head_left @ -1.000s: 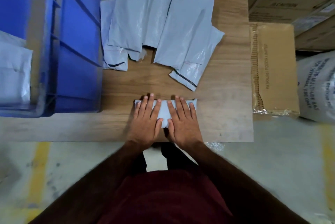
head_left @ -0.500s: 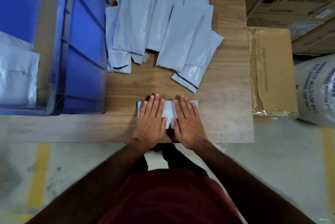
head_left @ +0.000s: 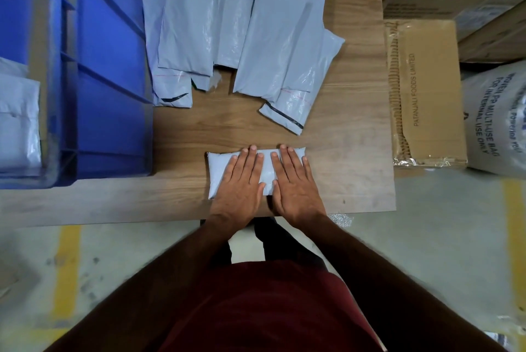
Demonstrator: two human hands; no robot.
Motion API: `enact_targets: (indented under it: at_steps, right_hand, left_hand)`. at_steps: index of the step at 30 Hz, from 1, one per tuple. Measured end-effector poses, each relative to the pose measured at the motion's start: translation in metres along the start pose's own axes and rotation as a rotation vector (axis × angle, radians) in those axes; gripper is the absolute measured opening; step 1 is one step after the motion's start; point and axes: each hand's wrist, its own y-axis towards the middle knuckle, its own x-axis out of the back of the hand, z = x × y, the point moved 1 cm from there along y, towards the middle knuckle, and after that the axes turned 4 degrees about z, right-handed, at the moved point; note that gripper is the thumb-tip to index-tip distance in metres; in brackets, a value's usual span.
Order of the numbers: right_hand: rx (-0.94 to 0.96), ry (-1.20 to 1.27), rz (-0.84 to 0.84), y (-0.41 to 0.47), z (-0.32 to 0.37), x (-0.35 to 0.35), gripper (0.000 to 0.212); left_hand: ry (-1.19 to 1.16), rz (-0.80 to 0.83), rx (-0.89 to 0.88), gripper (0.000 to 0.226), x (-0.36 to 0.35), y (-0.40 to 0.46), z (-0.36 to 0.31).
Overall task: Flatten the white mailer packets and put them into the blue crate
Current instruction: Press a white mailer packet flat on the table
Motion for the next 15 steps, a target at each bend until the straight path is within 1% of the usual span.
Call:
enact_targets:
  at_steps: [4,7,9,11,15]
  right_hand:
    - [0.014,0.052,0.014,0.0,-0.001,0.004,0.066]
    - [0.033,0.115,-0.027,-0.007,-0.013,0.013,0.066]
    - [-0.01,0.107,-0.055,-0.012,-0.024,0.016,0.068]
    - [-0.022,0.066,-0.034,-0.014,-0.031,0.016,0.067]
    - [-0.003,0.015,0.01,-0.012,-0.037,0.011,0.066]
  left_hand:
    - [-0.015,0.075,0.03,0.07,0.002,0.002,-0.003]
    - [-0.032,0.028,0.015,0.07,0.007,0.003,-0.004]
    - [-0.057,-0.01,-0.049,0.07,0.009,0.004,-0.008]
    - [-0.074,0.005,-0.108,0.071,0.009,0.007,-0.014]
    - [-0.015,0.046,-0.077,0.07,0.0,0.01,-0.02]
